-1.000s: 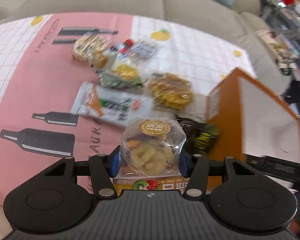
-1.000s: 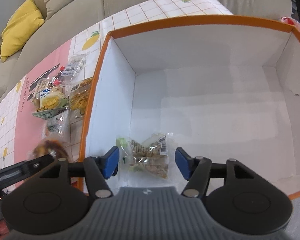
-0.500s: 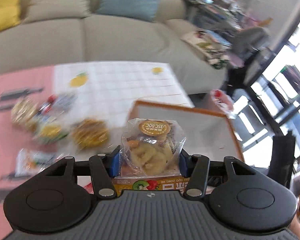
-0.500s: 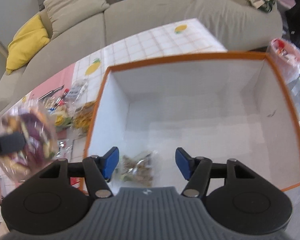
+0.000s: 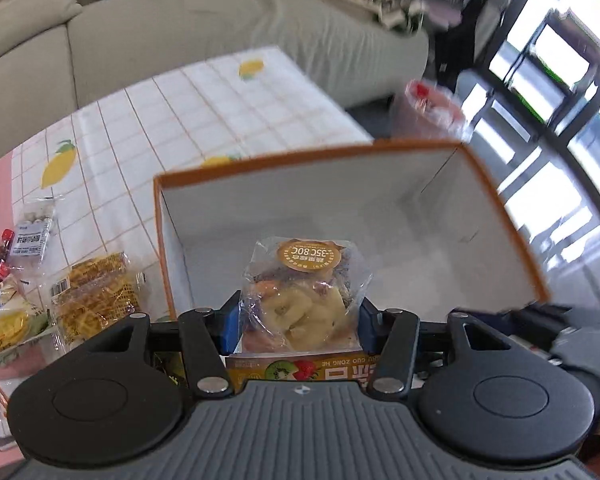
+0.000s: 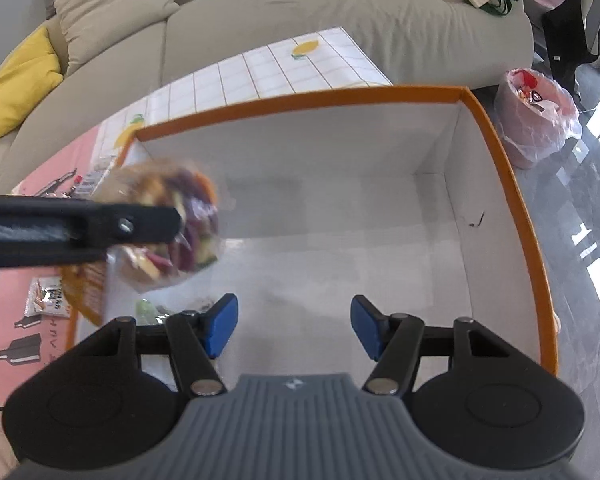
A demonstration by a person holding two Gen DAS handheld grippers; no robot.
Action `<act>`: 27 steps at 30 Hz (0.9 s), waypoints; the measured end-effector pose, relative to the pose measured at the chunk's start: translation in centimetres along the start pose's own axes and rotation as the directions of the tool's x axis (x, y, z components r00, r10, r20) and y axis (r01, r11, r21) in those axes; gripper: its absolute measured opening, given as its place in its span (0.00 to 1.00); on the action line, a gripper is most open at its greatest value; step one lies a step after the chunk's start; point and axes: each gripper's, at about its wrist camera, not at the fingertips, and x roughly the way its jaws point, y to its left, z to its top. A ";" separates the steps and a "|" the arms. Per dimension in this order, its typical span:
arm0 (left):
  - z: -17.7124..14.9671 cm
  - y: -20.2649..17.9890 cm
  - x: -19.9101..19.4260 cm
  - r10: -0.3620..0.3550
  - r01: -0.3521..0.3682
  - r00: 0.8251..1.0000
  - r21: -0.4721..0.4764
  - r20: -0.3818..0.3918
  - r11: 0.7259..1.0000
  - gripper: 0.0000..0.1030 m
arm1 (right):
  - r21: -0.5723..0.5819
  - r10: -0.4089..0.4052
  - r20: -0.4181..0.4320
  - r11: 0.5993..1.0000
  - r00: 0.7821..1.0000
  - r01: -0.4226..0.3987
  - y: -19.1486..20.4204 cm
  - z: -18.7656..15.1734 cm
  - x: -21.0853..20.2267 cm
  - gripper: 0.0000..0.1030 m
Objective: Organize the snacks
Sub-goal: 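Carry the clear bread bag over the box and open the left gripper, then withdraw both grippers from the box back over the table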
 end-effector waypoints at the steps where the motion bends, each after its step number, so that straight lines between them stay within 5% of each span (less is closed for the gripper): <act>1: -0.1 -0.2 0.6 0.013 -0.013 1.000 0.015 -0.012 1.000 0.60 | -0.002 -0.002 -0.004 1.000 1.000 0.002 -0.1 0.0 0.2 0.60; 7: -0.8 -0.5 2.1 0.056 -0.052 0.997 0.086 -0.045 0.995 0.62 | 0.005 -0.004 -0.029 1.000 1.000 0.004 -0.5 -0.2 1.0 0.60; 9: -0.9 -0.9 2.0 0.075 -0.069 0.996 0.118 -0.047 0.991 0.69 | 0.007 -0.007 -0.034 1.000 0.999 0.007 -0.4 -0.3 1.1 0.61; 17: -1.2 -0.7 0.1 0.052 -0.048 0.998 0.130 -0.026 0.990 0.77 | 0.004 -0.025 -0.029 1.000 0.999 0.025 0.3 -0.3 1.0 0.68; 22: -2.0 0.2 -4.1 0.025 -0.033 0.998 0.123 0.065 0.992 0.77 | 0.003 -0.043 0.014 0.999 0.999 0.043 0.9 -0.6 -0.5 0.73; 27: -4.6 1.9 -9.3 0.019 -0.046 0.978 0.126 0.207 0.991 0.77 | -0.011 -0.019 0.132 1.000 0.991 0.021 2.8 -1.5 -3.3 0.78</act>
